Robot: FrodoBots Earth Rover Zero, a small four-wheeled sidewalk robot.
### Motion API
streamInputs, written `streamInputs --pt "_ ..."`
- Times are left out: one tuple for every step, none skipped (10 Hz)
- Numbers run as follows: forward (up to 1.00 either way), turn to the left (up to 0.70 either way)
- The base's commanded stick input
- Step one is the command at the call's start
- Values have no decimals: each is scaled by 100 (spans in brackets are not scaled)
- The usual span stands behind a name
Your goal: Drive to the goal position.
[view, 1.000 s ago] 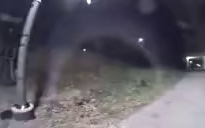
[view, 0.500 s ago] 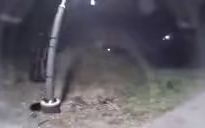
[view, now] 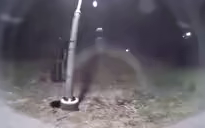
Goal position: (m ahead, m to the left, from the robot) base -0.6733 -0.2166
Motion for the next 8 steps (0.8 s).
streamInputs --pt "0 45" --pt "0 45" --pt "0 45" --pt "0 45" --pt "0 45" --pt "0 45" --pt "0 45" --pt "0 45"
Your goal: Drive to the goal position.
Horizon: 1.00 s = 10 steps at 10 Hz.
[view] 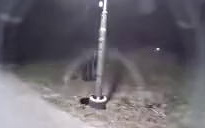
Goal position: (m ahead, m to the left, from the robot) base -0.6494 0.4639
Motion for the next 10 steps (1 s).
streamInputs --pt "0 45" --pt "0 45" --pt "0 45" --pt "0 45" --pt "0 45" --pt "0 45" --pt "0 45" --pt "0 45" --pt "0 45" --pt "0 45"
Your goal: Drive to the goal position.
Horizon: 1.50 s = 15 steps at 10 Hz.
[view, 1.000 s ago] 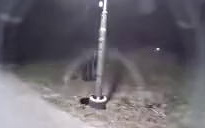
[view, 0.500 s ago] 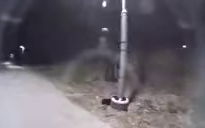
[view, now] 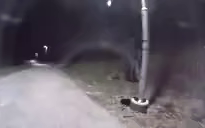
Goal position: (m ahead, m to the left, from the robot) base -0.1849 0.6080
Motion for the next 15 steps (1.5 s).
streamInputs --pt "0 45" --pt "0 45" --pt "0 45" --pt "0 45" --pt "0 45" --pt "0 45" --pt "0 45" --pt "0 45" --pt "0 45" --pt "0 45" --pt "0 45" --pt "0 31" --pt "0 7" --pt "0 0" --pt "0 0"
